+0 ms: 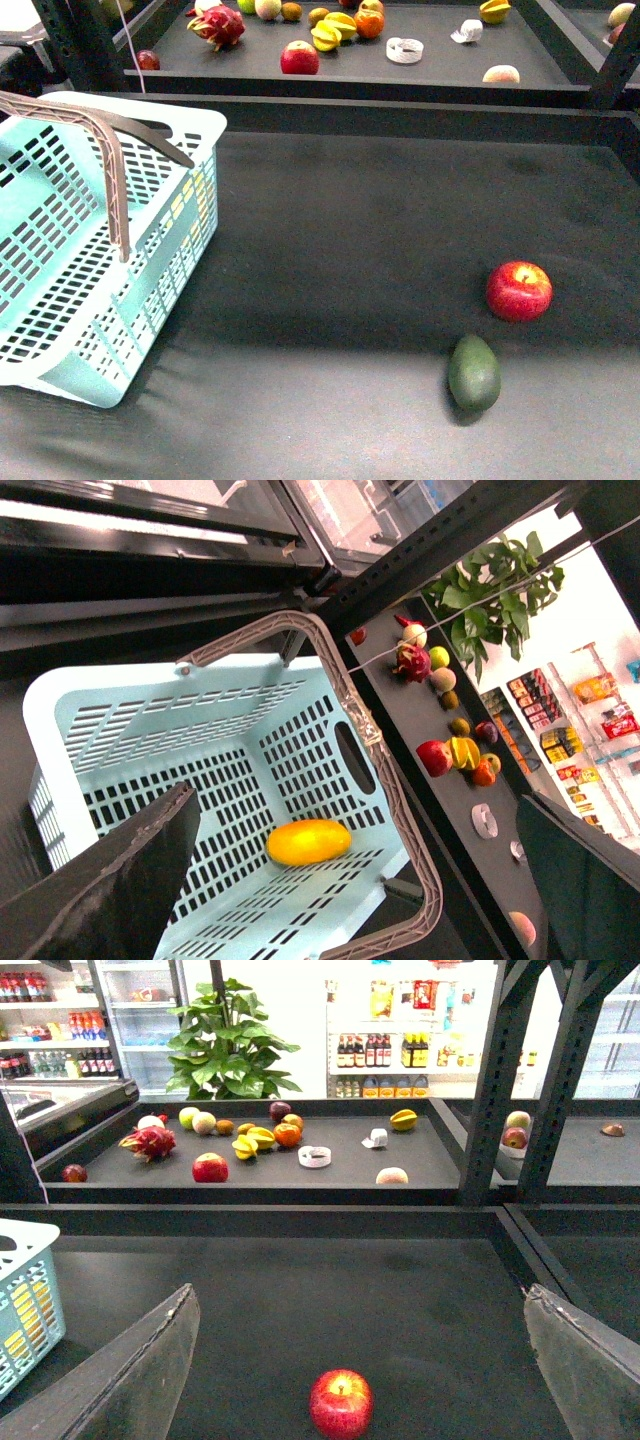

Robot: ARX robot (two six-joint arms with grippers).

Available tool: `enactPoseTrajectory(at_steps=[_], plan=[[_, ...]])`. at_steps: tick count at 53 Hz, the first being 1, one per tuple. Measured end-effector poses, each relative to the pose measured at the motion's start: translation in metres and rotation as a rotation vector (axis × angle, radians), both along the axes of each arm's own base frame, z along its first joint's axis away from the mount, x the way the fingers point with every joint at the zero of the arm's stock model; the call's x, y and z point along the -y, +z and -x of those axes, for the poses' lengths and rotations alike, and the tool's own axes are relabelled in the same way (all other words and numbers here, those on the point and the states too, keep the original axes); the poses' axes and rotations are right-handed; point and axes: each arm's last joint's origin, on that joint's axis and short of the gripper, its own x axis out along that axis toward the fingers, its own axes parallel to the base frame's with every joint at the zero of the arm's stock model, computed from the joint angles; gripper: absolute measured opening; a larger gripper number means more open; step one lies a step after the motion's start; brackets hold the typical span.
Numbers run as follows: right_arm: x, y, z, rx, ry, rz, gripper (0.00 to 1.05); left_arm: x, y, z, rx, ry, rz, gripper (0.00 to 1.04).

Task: Pick mango with right arm and hold basket with left

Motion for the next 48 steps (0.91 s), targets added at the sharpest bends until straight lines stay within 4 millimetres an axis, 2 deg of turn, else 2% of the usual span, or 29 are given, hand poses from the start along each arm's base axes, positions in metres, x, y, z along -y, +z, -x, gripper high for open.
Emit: enactPoseTrajectory(at_steps=[11,13,19,24,36,48], plan=[[0.0,0.0,0.0,0.0,0.0,0.0,0.97,0.0,0.0,0.001,-0.003,-0.009,-0.012,0.99],[0.0,0.0,0.0,0.0,0.0,0.0,0.97,-0.001,-0.002,0.0,-0.003,-0.074,-0.058,0.96],[0.0,0.0,0.0,0.0,0.0,0.0,0.97,0.007,-0.007,0.007,0.083,-0.421,-0.411,0.74],[0.0,0.0,0.0,0.0,0.0,0.0,0.97,0.017,-0.007,0.014,0.055,-0.48,-0.688,0.53],[0.0,0.0,0.0,0.0,0.0,0.0,0.97,0.029,-0.015,0.025,0.047,-0.477,-0.801,0.04],[0.0,0.0,0.0,0.0,0.0,0.0,0.97,0.042,-0.013,0.033,0.055,-0.482,-0.815,0.04]])
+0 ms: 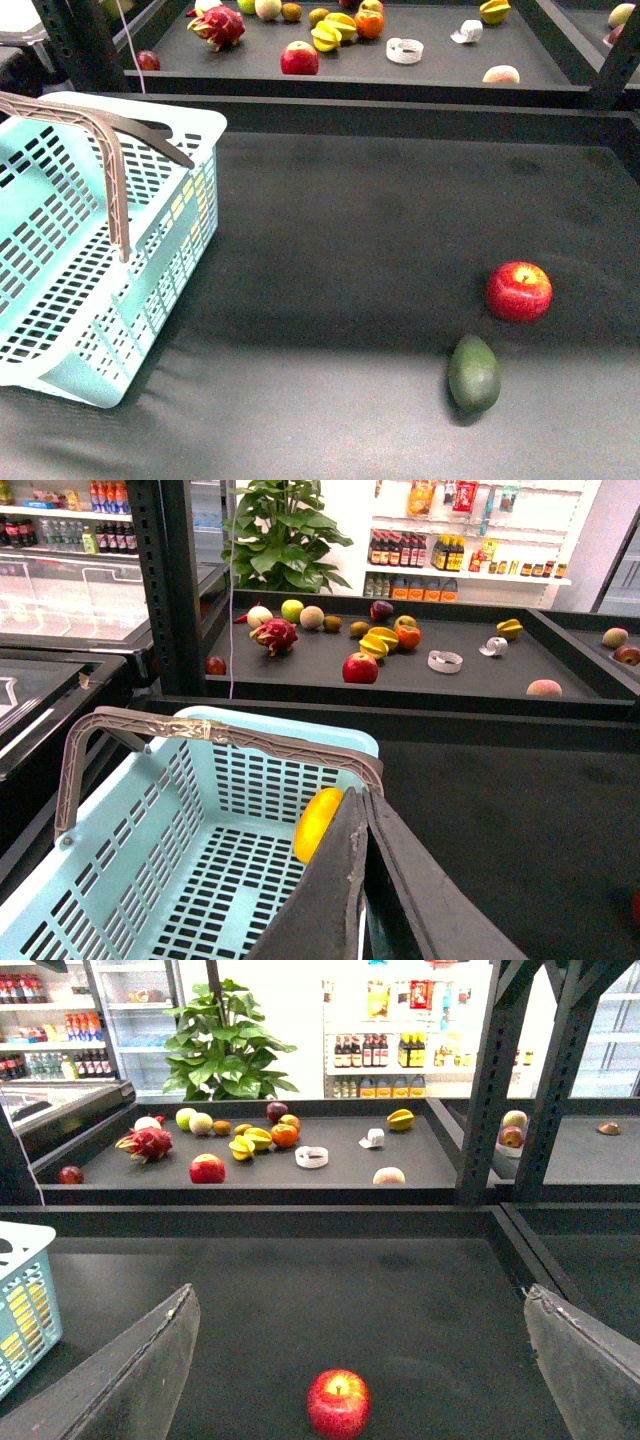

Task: Pick mango with right arm and hold basket with left

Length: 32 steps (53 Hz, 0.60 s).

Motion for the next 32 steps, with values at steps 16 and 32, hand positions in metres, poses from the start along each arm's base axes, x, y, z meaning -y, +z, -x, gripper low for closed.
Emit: enactPoseTrajectory(at_steps=[16,32], plan=[[0.0,0.0,0.0,0.0,0.0,0.0,0.97,0.0,0.0,0.008,-0.001,0.003,-0.001,0.04],[0.0,0.0,0.0,0.0,0.0,0.0,0.97,0.0,-0.001,0.015,-0.003,0.003,-0.001,0.04]])
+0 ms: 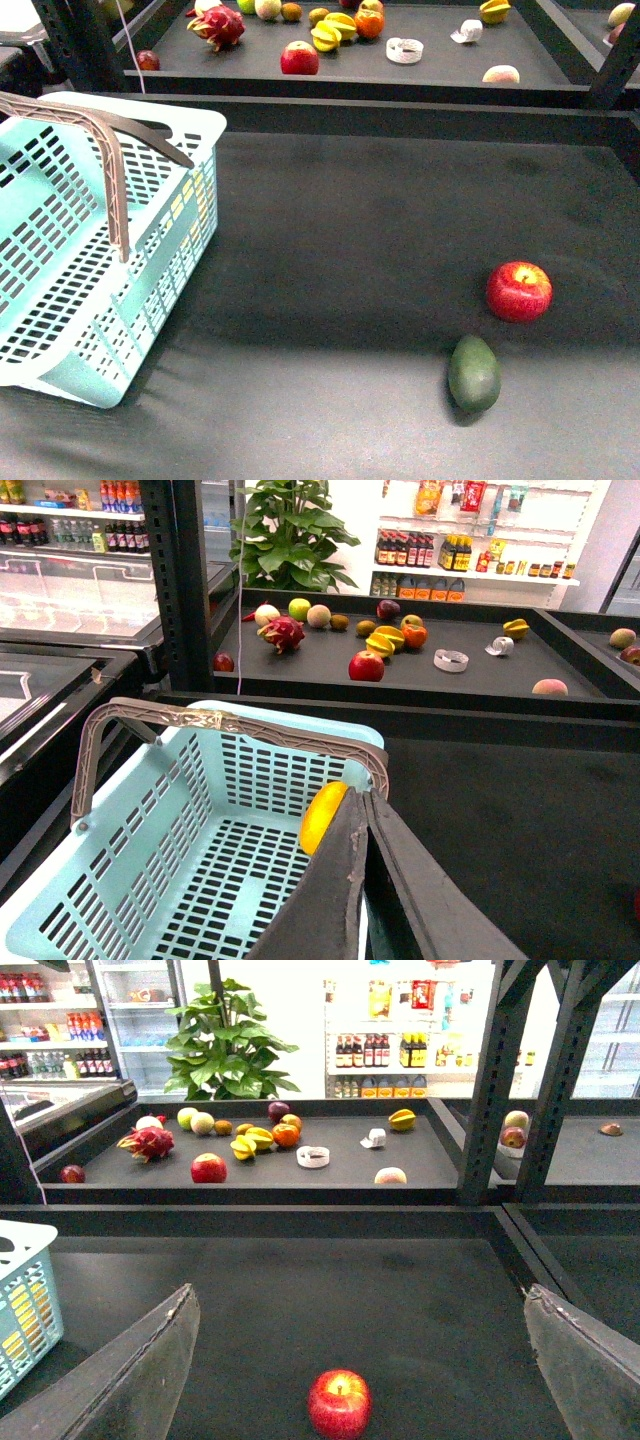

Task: Pick mango with right arm and hold basket with left

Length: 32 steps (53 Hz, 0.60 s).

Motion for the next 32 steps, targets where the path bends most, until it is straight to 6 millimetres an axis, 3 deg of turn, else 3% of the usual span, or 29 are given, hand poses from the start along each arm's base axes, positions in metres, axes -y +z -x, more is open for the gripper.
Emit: enactPoseTrajectory(at_steps=[7,32], plan=[[0.0,0.0,0.0,0.0,0.0,0.0,0.97,0.0001,-0.0026,0.0087,-0.006,0.0,0.0,0.04],[0.0,0.0,0.0,0.0,0.0,0.0,0.97,0.0001,-0.0024,0.0092,-0.003,0.0,0.0,0.04]])
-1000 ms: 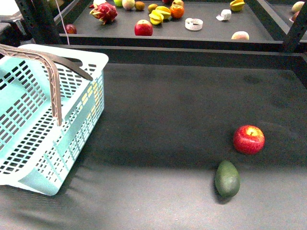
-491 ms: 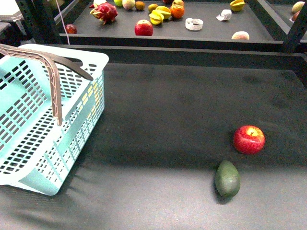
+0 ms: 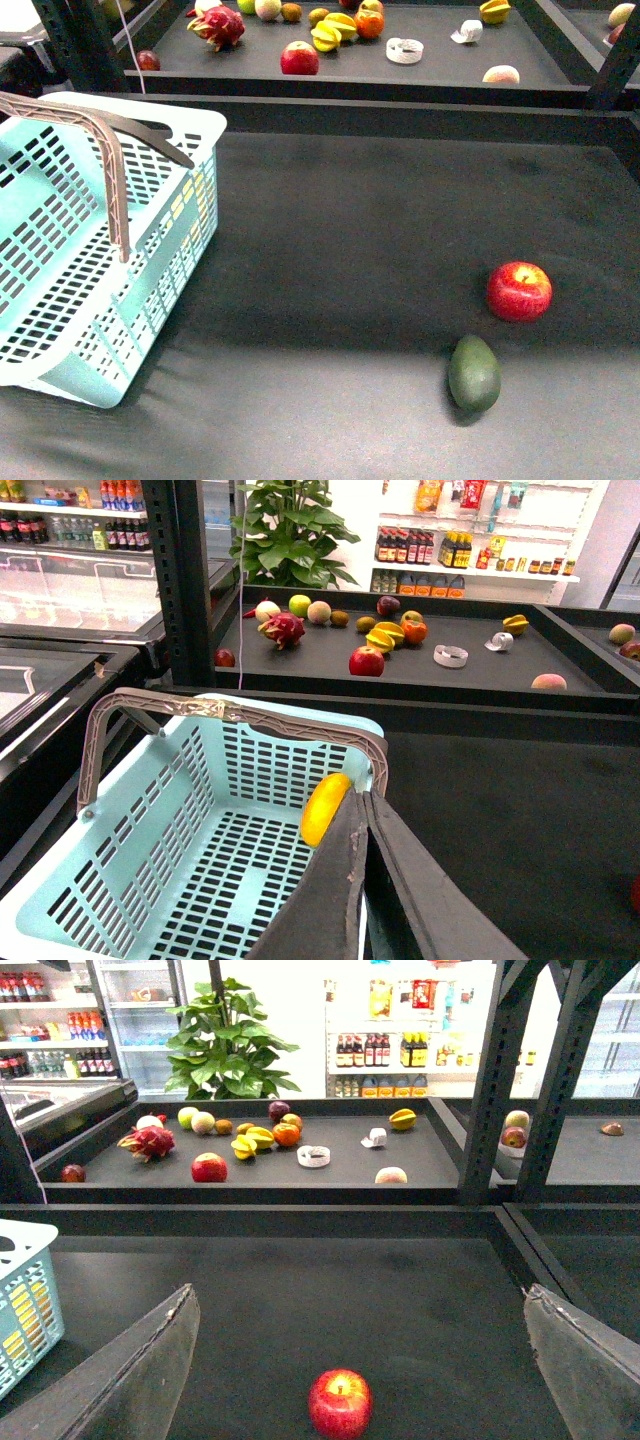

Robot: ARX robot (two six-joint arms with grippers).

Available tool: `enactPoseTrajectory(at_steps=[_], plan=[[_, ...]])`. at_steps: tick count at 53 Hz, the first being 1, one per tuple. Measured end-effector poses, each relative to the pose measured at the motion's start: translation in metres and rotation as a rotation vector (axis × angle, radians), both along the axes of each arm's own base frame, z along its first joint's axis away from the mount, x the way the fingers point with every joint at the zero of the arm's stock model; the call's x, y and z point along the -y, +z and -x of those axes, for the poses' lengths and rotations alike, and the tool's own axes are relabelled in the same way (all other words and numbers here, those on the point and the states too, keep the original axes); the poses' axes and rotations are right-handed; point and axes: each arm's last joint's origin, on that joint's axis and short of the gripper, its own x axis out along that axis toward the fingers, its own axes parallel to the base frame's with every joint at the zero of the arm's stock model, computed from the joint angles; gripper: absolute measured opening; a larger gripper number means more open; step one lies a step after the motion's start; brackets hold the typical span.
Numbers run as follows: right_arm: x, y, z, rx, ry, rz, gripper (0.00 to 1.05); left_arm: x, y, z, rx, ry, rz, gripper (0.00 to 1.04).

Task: Pick mango with right arm and hold basket with left

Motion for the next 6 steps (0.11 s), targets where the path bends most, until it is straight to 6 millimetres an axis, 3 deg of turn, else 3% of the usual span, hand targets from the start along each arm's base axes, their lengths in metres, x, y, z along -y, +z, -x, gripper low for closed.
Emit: enactPoseTrajectory(at_steps=[6], plan=[[0.0,0.0,0.0,0.0,0.0,0.0,0.97,0.0,0.0,0.0,0.0,0.0,0.0,0.04]])
